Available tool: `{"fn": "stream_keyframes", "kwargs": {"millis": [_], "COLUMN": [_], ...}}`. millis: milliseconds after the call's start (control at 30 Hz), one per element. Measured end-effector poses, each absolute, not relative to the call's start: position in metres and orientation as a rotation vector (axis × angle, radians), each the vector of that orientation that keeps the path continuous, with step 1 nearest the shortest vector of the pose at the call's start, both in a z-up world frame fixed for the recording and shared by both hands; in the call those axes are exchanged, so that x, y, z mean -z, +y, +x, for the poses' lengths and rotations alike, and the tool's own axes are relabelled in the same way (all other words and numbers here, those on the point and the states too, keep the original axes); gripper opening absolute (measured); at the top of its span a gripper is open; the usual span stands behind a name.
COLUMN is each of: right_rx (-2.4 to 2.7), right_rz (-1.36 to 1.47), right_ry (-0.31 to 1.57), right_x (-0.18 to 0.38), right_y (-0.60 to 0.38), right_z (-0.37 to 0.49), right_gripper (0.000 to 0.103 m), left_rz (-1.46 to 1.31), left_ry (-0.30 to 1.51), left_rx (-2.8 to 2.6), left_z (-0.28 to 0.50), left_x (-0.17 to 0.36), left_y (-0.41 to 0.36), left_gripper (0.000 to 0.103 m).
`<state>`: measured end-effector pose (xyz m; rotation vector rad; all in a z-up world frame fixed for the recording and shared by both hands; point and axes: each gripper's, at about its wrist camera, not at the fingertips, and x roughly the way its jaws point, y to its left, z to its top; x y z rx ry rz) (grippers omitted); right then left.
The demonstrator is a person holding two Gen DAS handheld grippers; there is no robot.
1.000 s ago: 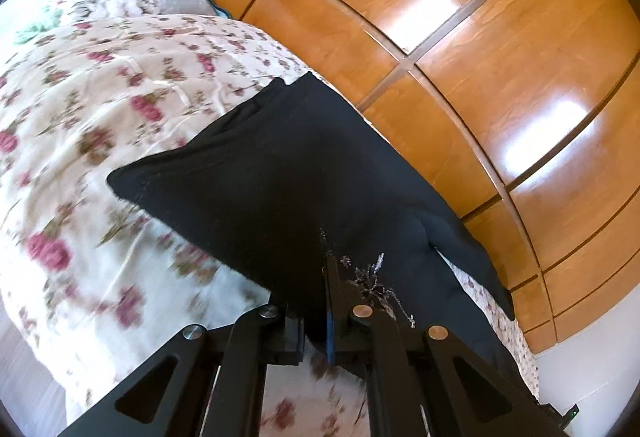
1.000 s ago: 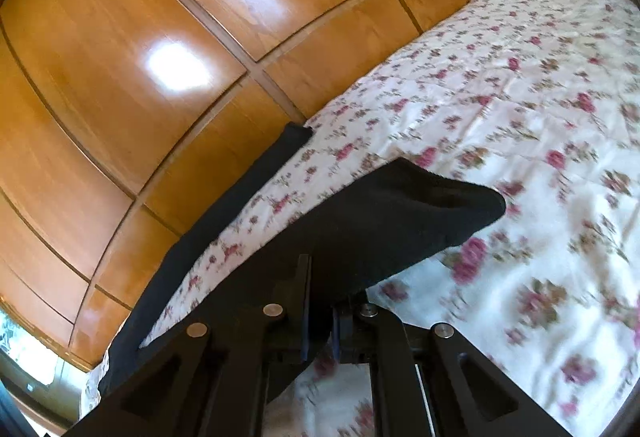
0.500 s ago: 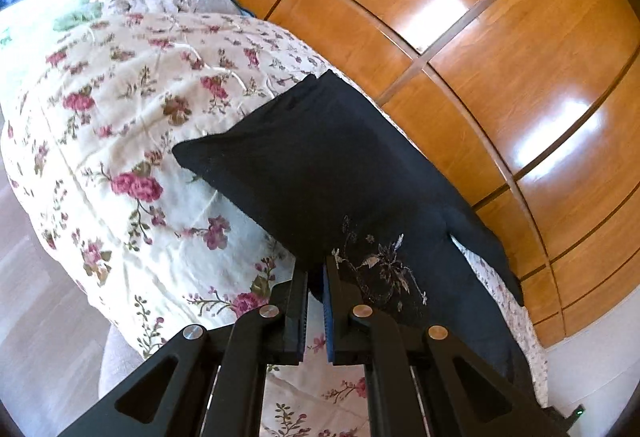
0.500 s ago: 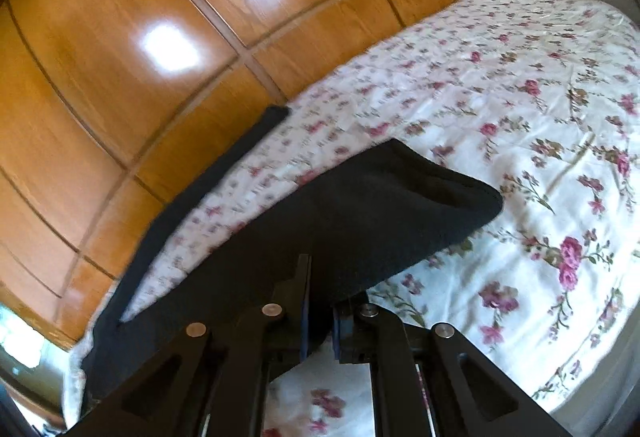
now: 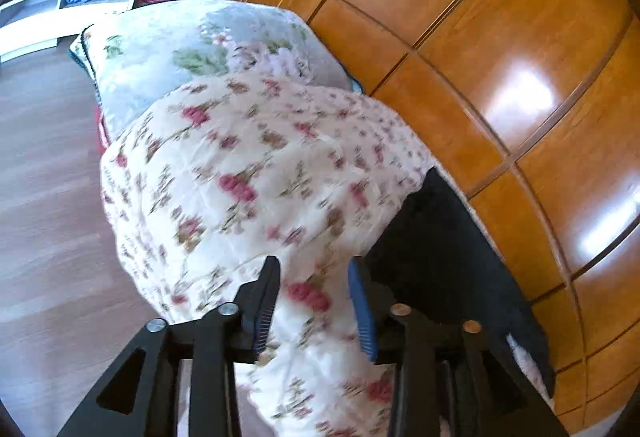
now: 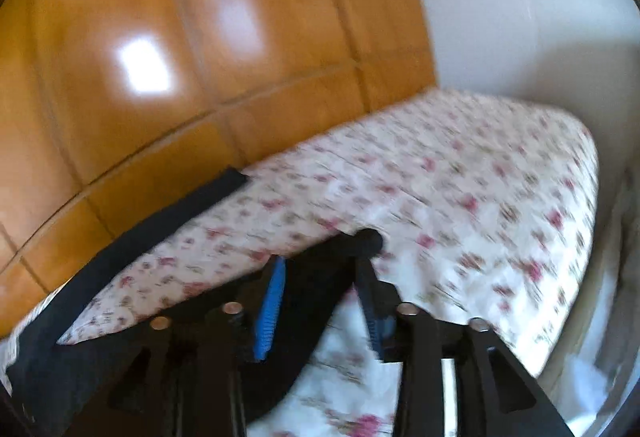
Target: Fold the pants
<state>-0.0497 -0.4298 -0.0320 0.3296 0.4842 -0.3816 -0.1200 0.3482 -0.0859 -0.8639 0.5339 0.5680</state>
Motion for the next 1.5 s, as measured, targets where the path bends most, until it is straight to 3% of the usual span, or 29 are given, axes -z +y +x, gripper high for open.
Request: {"fn": "stream_keyframes", "kwargs": {"millis": [67, 133, 433, 867, 1033, 1500], "right_rx": [0.315, 0.221, -0.025, 0.031, 0.04, 0.034], "right_rz": [0.279, 0.242, 0.02, 0.064, 0.009, 0.027], "right_ry": [0.48, 0.504, 0.712, 0.86, 0.858, 0.85], "right_x": [0.023, 0.021, 0.064, 0.118, 0.121, 0.121], "right_y": [-0.407, -0.38, -0.265, -0.266, -0.257, -0.257], "right_z": [-0.034, -0.011, 0.094, 0.129, 0.129, 0.133], "right_gripper": [0.049, 0.049, 0.05, 0.051, 0.06, 0.061], "left_rz": [-0.872, -0.868, -0.707, -0.459, -0.407, -0.34], "left_ry": [0.536, 0.553, 0.68, 0.814, 0.831, 0.825], "left_rx": [-0.522, -0.474, -0.268, -0.324, -0.389, -0.447], "left_z": [-0.106, -0.079, 0.05, 0.222, 0.264, 0.302], "left_x": [0.079, 0.073, 0.039, 0.056, 0.07, 0.114], "left_y": [0.348, 0.347, 0.317, 0.323, 0.333, 0.342], "left_gripper": [0.058, 0.063, 0.063, 0.062, 0.062, 0.062]}}
